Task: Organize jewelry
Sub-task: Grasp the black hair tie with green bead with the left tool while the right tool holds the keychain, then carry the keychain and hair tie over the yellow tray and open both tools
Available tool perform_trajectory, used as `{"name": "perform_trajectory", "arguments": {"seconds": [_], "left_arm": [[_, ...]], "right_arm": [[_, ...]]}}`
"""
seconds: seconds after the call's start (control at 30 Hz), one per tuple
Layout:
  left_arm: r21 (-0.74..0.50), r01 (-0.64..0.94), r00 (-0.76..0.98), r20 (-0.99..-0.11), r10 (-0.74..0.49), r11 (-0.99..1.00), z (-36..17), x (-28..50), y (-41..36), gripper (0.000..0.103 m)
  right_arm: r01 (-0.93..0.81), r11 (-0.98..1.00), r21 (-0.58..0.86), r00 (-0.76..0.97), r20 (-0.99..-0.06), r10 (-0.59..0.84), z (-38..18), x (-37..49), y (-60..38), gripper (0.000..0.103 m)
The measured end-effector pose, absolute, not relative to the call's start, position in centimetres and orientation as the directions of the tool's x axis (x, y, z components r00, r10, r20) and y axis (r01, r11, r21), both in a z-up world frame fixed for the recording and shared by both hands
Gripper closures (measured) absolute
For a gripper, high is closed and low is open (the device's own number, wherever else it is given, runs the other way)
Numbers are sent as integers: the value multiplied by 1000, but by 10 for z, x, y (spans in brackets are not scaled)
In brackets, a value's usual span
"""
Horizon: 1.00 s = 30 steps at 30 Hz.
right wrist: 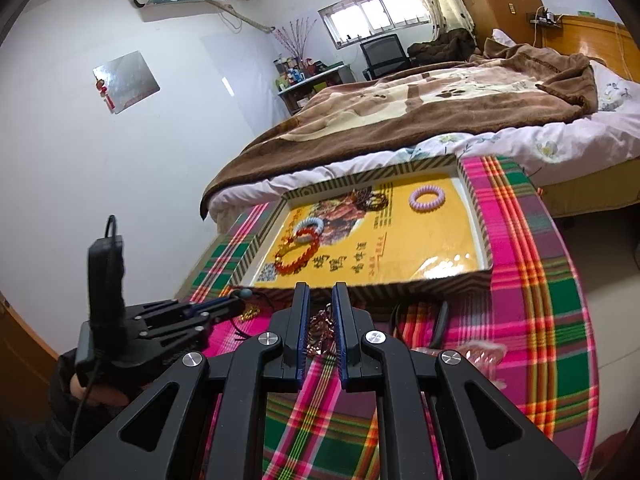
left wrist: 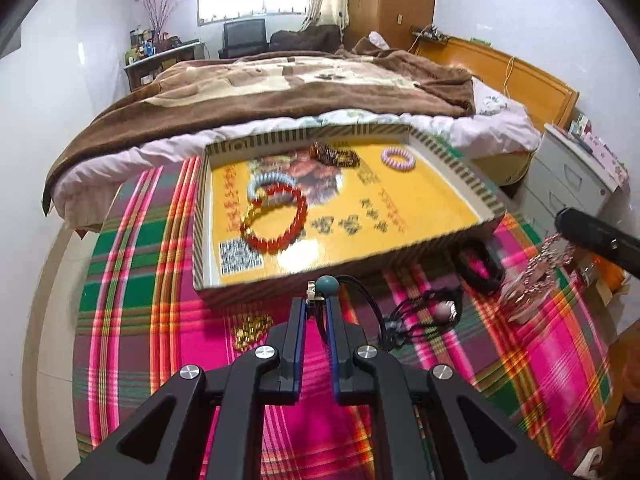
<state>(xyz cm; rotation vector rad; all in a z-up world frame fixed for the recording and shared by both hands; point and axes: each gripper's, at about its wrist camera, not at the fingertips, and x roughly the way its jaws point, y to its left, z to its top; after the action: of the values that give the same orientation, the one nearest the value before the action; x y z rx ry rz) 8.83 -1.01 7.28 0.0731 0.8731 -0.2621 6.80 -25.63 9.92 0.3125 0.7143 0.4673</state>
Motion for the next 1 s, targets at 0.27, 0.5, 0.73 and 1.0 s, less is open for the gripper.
{"name": "perform_trajectory", "arguments": {"seconds": [0.27,0.5,0.73,1.0], "left_arm": [[-83,289,637,-728,-256,954,103,114,-23,93],[-127,301,626,-721,-296,945,107,156,-42,93],[-184,284,577,-751,-321,941,86,217,-62,93],[-188,259,534,-789,-303,947,54,264,-77,93]], "right_arm": [[-282,886,369,683,-572,455,113,93,-267,91],[-243,909,338,669,-621,410,109,137,-285,91],[-218,929,299,611,-701,369,85,195,-292,91],[-215,947,238,552,-771,318,55,241,-286,91]]}}
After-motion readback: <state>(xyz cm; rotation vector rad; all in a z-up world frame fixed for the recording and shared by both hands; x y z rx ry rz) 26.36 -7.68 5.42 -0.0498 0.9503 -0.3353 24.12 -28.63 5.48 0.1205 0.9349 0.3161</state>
